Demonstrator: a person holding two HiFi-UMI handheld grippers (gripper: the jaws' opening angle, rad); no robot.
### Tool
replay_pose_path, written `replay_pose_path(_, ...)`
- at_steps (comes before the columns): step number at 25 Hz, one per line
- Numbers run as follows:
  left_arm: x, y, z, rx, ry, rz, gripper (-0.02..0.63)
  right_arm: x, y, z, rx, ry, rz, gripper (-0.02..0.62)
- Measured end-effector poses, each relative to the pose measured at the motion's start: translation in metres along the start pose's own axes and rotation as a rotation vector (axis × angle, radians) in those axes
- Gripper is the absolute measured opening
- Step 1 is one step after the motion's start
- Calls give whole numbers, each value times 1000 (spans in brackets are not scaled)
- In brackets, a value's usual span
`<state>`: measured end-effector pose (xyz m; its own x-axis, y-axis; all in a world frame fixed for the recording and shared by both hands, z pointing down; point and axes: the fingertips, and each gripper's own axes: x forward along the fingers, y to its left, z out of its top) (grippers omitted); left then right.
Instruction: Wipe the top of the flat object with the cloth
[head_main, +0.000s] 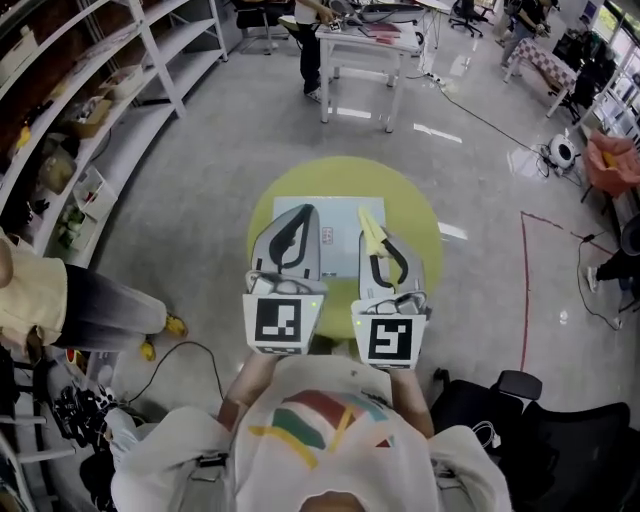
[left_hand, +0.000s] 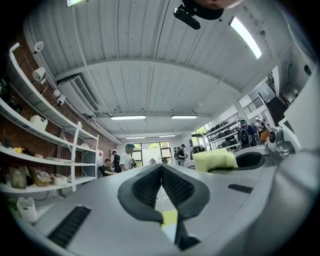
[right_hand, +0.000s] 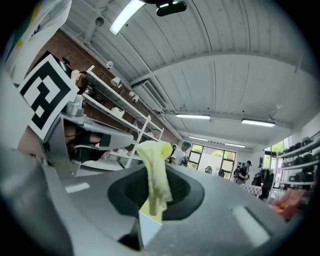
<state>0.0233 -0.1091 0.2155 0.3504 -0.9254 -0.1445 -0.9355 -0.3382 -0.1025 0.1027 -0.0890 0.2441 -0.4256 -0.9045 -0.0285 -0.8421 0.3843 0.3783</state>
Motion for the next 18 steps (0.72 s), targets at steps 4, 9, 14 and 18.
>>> replay_pose_path(4, -2, 2, 0, 18, -7, 10, 15, -3, 4, 0, 47, -16, -5, 28)
replay_pose_path(9, -7, 4, 1, 22, 2, 17, 15, -6, 11, 3, 72, -17, 18, 28)
replay_pose_path(14, -10, 2, 0, 30, 8, 13, 15, -7, 9, 3, 77, -17, 10, 28)
replay_pose_path(18, -12, 5, 2, 32, 5, 23, 15, -6, 8, 4, 83, -17, 9, 28)
